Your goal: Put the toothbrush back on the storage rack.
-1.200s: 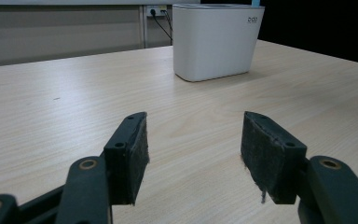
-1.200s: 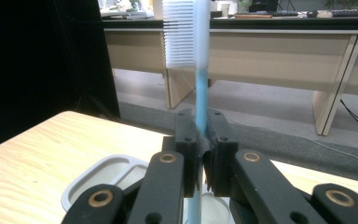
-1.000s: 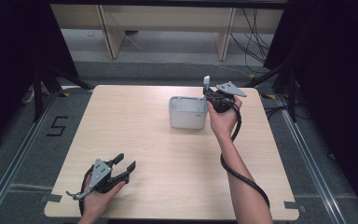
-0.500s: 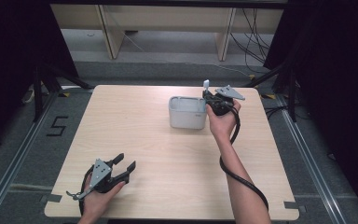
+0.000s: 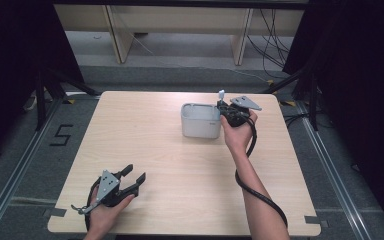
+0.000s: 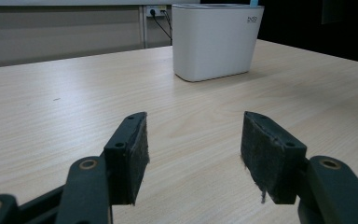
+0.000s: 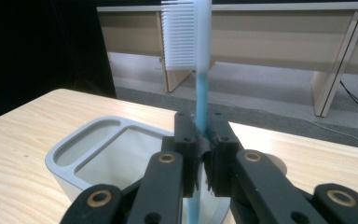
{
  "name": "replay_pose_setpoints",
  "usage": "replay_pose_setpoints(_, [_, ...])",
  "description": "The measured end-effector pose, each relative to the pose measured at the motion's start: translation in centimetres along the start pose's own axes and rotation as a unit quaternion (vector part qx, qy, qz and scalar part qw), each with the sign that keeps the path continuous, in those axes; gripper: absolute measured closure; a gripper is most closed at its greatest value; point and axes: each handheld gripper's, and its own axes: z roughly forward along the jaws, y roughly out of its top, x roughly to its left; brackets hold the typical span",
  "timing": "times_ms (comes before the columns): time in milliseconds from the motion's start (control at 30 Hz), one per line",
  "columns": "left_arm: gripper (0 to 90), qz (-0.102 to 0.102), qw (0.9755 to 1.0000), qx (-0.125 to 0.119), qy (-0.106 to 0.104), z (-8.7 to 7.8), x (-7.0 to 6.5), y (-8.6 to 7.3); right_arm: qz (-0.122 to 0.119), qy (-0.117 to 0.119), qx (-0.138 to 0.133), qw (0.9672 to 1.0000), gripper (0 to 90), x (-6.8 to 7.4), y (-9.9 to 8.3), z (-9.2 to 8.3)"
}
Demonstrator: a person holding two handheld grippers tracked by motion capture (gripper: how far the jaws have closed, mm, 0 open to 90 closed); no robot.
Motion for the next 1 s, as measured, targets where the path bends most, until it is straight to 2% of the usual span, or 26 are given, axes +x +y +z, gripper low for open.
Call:
replay_pose_setpoints(33, [40.9, 0.0, 1.0, 0.0, 0.0, 0.0, 0.0, 0.0, 0.006, -0.005, -0.002, 1.0, 84.7, 0.1, -0.1, 0.0])
replay_pose_setpoints(133, [40.9, -0.001, 1.0, 0.001, 0.0, 0.0, 0.0, 0.0, 0.004, -0.002, 0.003, 1.0, 84.6, 0.0, -0.3, 0.1])
replay_pose_setpoints(200, [40.9, 0.0, 1.0, 0.001, 0.0, 0.0, 0.0, 0.0, 0.012, 0.0, 0.003, 0.9999, 84.6, 0.1, -0.5, 0.1])
replay_pose_setpoints(267, [40.9, -0.001, 1.0, 0.001, 0.0, 0.0, 0.0, 0.0, 0.005, 0.0, 0.005, 1.0, 84.6, 0.0, -0.6, 0.1])
replay_pose_setpoints(333, [40.9, 0.0, 1.0, 0.001, 0.0, 0.0, 0.0, 0.0, 0.015, 0.001, 0.01, 0.9998, 84.5, 0.1, -0.7, 0.1])
replay_pose_setpoints(367, [40.9, 0.0, 1.0, 0.002, 0.0, 0.0, 0.0, 0.0, -0.002, 0.0, 0.005, 1.0, 84.5, 0.0, -0.7, 0.2])
replay_pose_setpoints(400, [40.9, 0.0, 1.0, 0.002, 0.0, 0.0, 0.0, 0.0, 0.004, 0.0, 0.009, 1.0, 84.5, 0.0, -0.7, 0.2])
replay_pose_setpoints(433, [40.9, 0.0, 1.0, 0.002, 0.0, 0.0, 0.0, 0.0, -0.002, 0.0, 0.006, 1.0, 84.5, 0.0, -0.8, 0.2])
replay_pose_setpoints(467, [40.9, 0.0, 1.0, 0.002, 0.0, 0.0, 0.0, 0.0, 0.005, 0.001, 0.009, 1.0, 84.4, 0.0, -0.9, 0.2])
replay_pose_setpoints(633, [40.9, 0.001, 1.0, 0.002, 0.0, 0.0, 0.0, 0.0, 0.005, -0.002, 0.011, 0.9999, 84.2, 0.0, -1.3, 0.2])
replay_pose_setpoints(667, [40.9, 0.002, 1.0, 0.002, 0.0, 0.0, 0.0, 0.0, 0.013, -0.001, 0.014, 0.9998, 84.2, 0.1, -1.4, 0.2])
replay_pose_setpoints(833, [41.0, 0.001, 1.0, 0.002, 0.0, 0.0, 0.0, 0.0, 0.003, 0.001, 0.015, 0.9999, 83.9, -0.1, -1.7, 0.3])
replay_pose_setpoints(867, [40.9, 0.001, 1.0, 0.002, 0.0, 0.0, 0.0, 0.0, 0.007, -0.002, 0.017, 0.9998, 83.8, 0.0, -1.8, 0.3])
replay_pose_setpoints(900, [40.9, 0.001, 1.0, 0.002, 0.0, 0.0, 0.0, 0.0, 0.022, -0.003, 0.021, 0.9995, 83.8, 0.1, -1.8, 0.2])
replay_pose_setpoints(933, [40.9, 0.001, 1.0, 0.002, 0.0, 0.0, 0.0, 0.0, 0.002, -0.003, 0.016, 0.9999, 83.7, -0.1, -1.9, 0.3])
replay_pose_setpoints(1000, [40.9, 0.0, 1.0, 0.002, 0.0, 0.0, 0.0, 0.0, 0.013, -0.001, 0.018, 0.9998, 83.7, -0.1, -2.0, 0.3])
